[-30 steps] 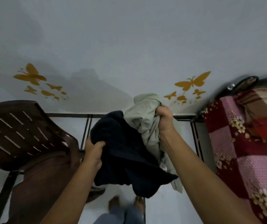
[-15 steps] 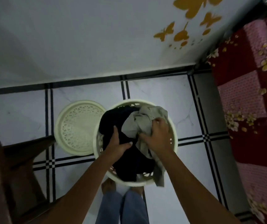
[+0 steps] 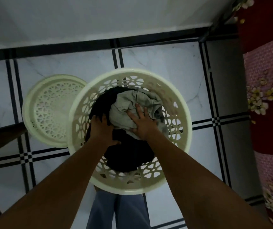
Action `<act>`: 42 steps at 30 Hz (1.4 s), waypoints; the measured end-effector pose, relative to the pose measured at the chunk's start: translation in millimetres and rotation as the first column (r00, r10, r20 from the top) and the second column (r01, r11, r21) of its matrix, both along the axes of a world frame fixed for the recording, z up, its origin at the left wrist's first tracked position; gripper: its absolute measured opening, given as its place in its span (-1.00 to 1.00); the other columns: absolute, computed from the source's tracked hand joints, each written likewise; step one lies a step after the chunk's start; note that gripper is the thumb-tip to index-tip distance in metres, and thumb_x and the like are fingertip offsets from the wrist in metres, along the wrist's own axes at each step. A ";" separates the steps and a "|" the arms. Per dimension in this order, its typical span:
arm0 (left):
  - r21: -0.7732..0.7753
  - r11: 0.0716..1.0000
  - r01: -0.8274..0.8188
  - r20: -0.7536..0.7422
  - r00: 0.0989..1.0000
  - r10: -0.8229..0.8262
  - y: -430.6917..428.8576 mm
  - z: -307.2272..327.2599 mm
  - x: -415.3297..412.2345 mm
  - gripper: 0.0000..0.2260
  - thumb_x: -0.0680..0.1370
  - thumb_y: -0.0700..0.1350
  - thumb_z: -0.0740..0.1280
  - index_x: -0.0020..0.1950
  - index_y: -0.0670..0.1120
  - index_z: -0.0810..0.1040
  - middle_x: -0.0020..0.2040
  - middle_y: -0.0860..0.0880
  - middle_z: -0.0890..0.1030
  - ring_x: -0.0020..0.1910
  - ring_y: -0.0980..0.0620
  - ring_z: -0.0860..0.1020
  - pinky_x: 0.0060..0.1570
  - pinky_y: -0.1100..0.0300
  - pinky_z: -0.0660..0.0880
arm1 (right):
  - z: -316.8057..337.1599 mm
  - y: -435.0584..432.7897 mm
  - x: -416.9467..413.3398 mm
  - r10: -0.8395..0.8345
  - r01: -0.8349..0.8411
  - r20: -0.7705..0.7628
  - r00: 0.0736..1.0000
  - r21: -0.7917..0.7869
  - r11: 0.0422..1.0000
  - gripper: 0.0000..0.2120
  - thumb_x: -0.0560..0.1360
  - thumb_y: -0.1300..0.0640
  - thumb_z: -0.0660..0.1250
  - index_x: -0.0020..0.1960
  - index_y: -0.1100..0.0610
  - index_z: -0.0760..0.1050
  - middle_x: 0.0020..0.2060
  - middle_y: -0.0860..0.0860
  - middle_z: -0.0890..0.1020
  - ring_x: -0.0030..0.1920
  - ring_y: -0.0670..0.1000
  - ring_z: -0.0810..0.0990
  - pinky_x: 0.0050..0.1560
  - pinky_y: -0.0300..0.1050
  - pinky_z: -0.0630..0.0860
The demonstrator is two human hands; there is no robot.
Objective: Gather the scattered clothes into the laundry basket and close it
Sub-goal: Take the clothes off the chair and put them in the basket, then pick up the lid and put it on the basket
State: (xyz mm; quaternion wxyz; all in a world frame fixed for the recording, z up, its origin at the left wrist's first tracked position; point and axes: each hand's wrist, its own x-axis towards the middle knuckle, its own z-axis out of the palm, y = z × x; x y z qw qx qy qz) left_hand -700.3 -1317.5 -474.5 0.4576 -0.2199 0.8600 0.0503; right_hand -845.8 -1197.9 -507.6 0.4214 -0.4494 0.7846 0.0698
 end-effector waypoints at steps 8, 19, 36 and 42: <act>-0.010 0.999 -0.053 -0.054 0.997 0.053 10.9 21.5 4.6 -0.21 0.48 0.36 0.15 0.58 0.04 -0.04 0.60 -0.21 -0.03 0.53 -0.30 0.09 0.48 -0.26 0.02 | 6.7 -1.1 -6.4 0.058 -0.055 -0.045 0.997 0.057 0.997 -0.25 0.53 -0.26 0.19 0.52 -0.30 -0.24 0.55 -0.09 -0.35 0.57 0.16 -0.25 0.33 0.54 0.15; 0.137 0.910 -0.390 -0.638 0.669 0.382 30.9 100.6 147.3 -0.48 0.58 0.08 0.14 0.51 -0.07 0.31 0.55 -0.08 0.25 0.54 -0.06 0.22 0.47 -0.13 0.14 | 141.9 -44.2 28.6 -0.254 0.224 -0.087 0.963 -0.260 0.939 -0.41 0.45 0.02 0.34 0.44 0.09 0.29 0.32 0.17 0.43 0.36 0.21 0.37 0.30 0.16 0.39; 0.416 -0.880 -0.229 0.404 -0.821 0.404 103.7 -58.5 254.1 -0.67 0.63 0.00 0.20 0.35 -0.06 0.47 0.22 -0.07 0.60 -0.01 0.02 0.63 -0.17 0.14 0.55 | -112.6 -110.5 288.1 0.667 -0.595 -0.095 0.739 0.375 0.711 -0.36 0.61 -0.10 0.15 0.58 0.11 0.01 0.57 0.15 -0.22 0.57 0.20 -0.19 0.51 0.27 0.00; 0.502 -0.840 -0.207 0.440 -0.775 0.454 88.8 -83.5 245.8 -0.51 0.52 0.02 0.30 0.41 -0.11 0.34 0.32 -0.05 0.46 0.40 -0.07 0.39 0.28 0.02 0.38 | -172.9 -104.9 284.5 0.620 -0.597 -0.150 0.770 0.172 0.783 -0.46 0.54 0.07 0.27 0.49 0.13 0.26 0.57 0.16 0.02 0.57 0.15 -0.05 0.51 0.30 -0.18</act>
